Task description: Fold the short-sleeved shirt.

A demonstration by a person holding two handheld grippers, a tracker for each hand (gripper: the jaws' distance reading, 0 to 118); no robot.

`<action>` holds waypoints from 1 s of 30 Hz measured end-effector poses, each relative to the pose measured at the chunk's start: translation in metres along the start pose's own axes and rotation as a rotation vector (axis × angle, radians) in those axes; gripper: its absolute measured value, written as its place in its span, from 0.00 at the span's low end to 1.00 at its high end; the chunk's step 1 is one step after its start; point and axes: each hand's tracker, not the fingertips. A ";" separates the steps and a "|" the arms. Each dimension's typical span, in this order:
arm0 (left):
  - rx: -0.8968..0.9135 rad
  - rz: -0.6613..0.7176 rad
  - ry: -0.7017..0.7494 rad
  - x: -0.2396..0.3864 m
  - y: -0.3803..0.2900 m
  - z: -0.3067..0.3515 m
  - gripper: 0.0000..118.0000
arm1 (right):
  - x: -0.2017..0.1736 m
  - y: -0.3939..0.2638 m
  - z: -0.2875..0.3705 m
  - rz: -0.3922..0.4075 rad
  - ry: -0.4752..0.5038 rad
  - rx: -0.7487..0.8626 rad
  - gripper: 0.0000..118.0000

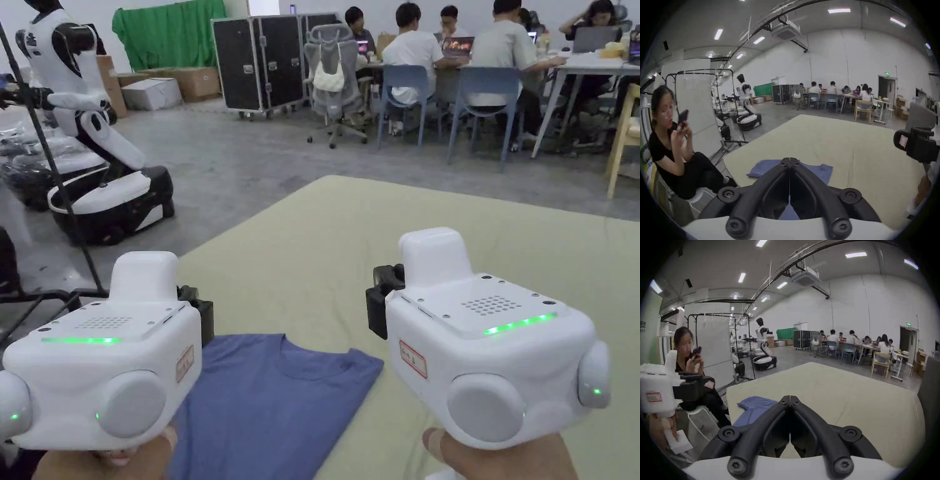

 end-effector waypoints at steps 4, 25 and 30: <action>-0.155 -0.013 -0.123 0.028 -0.024 -0.063 0.00 | 0.016 -0.019 -0.014 0.010 -0.046 -0.064 0.02; -0.724 -0.168 -0.244 0.109 -0.190 -0.313 1.00 | 0.044 -0.099 -0.045 -0.007 -0.055 -0.338 0.02; -0.751 -0.181 -0.267 0.110 -0.192 -0.324 0.63 | 0.048 -0.104 -0.035 0.010 -0.051 -0.351 0.02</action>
